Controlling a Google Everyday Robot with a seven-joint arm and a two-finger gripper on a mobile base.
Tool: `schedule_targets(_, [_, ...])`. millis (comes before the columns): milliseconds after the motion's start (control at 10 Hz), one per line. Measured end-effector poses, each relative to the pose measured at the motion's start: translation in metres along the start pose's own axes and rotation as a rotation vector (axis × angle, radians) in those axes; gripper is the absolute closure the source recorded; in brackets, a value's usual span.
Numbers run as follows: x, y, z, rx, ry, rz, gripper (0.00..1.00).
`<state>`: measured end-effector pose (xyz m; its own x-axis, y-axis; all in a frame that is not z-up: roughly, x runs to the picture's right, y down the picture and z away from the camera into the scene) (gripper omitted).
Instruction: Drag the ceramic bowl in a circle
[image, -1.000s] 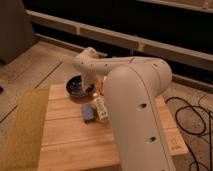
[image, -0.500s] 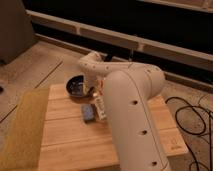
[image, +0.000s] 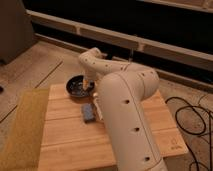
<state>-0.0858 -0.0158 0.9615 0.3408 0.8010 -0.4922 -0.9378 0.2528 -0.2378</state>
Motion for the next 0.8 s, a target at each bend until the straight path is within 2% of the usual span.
schedule_targets(300, [-0.002,-0.002,0.014,-0.026,0.017,0.001,0.35])
schedule_targets(400, [-0.004,-0.006,0.014,-0.026,0.016,0.006,0.39])
schedule_targets(800, [-0.007,-0.013,0.02,-0.043,0.021,0.022,0.81])
